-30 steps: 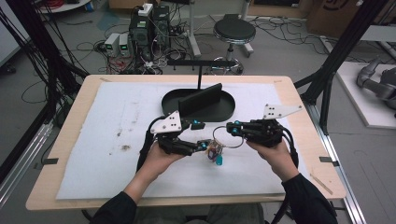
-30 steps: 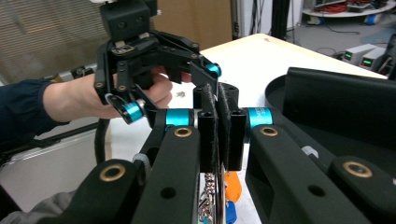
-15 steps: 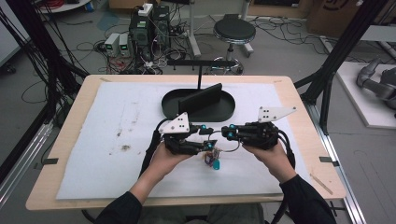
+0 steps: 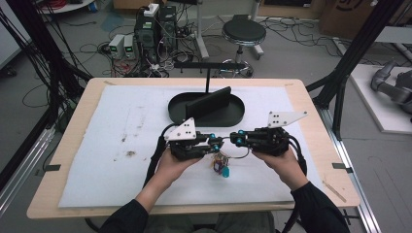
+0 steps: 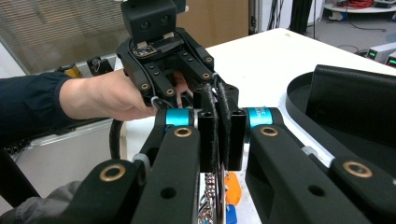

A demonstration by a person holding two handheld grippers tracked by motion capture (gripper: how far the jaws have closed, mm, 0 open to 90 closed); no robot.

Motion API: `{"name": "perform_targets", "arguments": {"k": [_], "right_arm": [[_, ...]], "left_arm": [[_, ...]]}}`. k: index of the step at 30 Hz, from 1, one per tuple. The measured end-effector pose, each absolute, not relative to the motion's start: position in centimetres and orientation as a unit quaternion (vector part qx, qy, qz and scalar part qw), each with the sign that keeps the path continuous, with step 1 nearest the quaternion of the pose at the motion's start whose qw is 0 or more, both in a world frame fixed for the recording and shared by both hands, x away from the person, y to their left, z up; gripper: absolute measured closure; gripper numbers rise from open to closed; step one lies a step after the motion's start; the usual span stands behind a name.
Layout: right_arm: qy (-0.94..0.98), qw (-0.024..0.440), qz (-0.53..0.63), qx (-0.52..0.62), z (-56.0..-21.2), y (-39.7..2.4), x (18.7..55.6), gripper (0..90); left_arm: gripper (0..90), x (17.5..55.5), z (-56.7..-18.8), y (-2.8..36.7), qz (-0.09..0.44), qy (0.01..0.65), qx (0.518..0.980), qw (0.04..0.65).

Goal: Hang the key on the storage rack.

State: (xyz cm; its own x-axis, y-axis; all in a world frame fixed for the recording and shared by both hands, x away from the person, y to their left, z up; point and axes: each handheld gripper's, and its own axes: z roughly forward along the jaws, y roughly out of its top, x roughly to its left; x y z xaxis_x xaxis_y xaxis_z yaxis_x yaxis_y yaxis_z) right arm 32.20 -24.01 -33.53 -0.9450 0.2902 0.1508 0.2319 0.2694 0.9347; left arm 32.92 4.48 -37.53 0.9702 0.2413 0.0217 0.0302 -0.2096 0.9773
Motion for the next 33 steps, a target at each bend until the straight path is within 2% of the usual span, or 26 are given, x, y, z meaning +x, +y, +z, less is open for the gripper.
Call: {"name": "perform_targets", "arguments": {"k": [4,16,19,21,26,31,33], "right_arm": [[0.796,0.025,0.582,0.165,-33.6,-24.0,32.2,87.5],[0.796,0.025,0.581,0.165,-33.7,-24.0,32.3,85.8],[0.793,0.036,0.583,0.174,-33.6,-24.3,32.3,81.6],[0.789,0.047,0.585,0.184,-33.6,-24.7,32.4,74.5],[0.779,0.065,0.591,0.198,-33.6,-26.3,32.8,71.8],[0.766,0.087,0.593,0.233,-34.2,-28.3,33.2,58.5],[0.759,0.095,0.594,0.25,-34.6,-29.2,33.5,58.2]], "left_arm": [[85.1,32.9,-37.6,4.6,0.086,0.087,0.772,0.624],[86.1,32.9,-37.5,5.1,0.092,0.086,0.761,0.637],[86.2,32.9,-37.3,5.5,0.097,0.088,0.756,0.641],[86.3,32.9,-37.2,5.8,0.103,0.092,0.754,0.643],[86.4,33.0,-36.7,7.0,0.117,0.102,0.747,0.646],[86.4,33.1,-36.0,8.3,0.137,0.113,0.74,0.648],[86.4,33.2,-35.7,8.8,0.147,0.117,0.741,0.645]]}}
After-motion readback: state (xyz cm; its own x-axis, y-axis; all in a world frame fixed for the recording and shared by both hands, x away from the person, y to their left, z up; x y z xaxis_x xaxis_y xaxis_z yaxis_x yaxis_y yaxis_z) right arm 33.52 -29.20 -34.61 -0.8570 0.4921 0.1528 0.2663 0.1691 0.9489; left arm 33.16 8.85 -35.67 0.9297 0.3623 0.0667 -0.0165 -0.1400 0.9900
